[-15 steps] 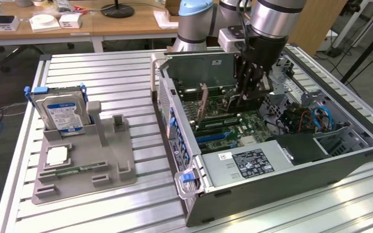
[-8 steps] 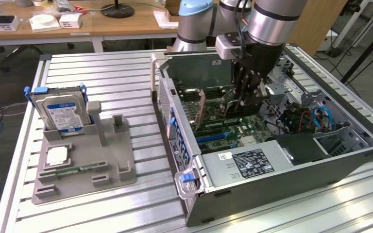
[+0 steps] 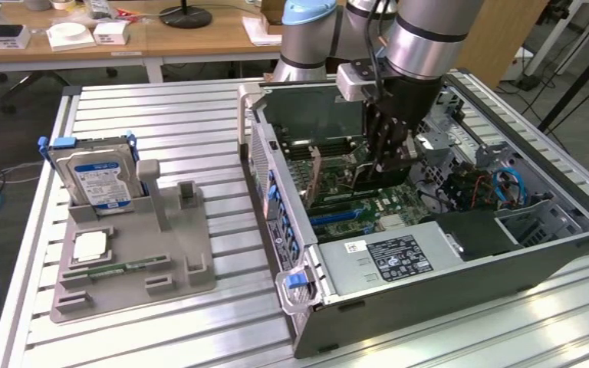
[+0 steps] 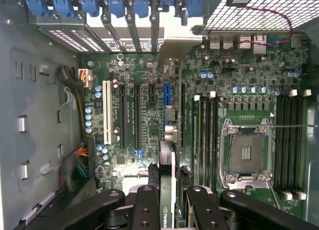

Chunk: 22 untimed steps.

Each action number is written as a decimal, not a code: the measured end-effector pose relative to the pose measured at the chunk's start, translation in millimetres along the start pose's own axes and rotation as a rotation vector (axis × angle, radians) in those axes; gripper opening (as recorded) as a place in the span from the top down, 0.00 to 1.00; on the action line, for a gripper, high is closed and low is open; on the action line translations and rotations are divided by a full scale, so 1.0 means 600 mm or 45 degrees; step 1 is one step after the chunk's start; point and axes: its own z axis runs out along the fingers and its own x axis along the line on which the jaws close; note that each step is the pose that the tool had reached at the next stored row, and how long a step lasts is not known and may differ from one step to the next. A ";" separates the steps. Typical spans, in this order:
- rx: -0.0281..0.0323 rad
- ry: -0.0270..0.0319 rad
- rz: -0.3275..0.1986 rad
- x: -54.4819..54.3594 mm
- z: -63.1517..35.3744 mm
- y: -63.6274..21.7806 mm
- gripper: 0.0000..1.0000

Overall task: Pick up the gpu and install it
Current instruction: 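Insert the gpu into the slot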

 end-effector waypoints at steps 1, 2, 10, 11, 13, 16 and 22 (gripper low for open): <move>-0.0001 0.0001 0.000 0.000 0.000 0.000 0.74; 0.0000 0.0001 0.000 0.000 0.000 0.000 0.74; 0.0009 -0.0001 0.000 0.001 0.015 0.006 0.74; 0.0010 -0.0002 0.000 0.001 0.018 0.008 0.74; 0.0010 -0.0001 0.001 0.001 0.024 0.010 0.74; 0.0011 -0.0003 0.002 0.001 0.033 0.018 0.74; 0.0012 -0.0002 0.004 0.002 0.049 0.031 0.74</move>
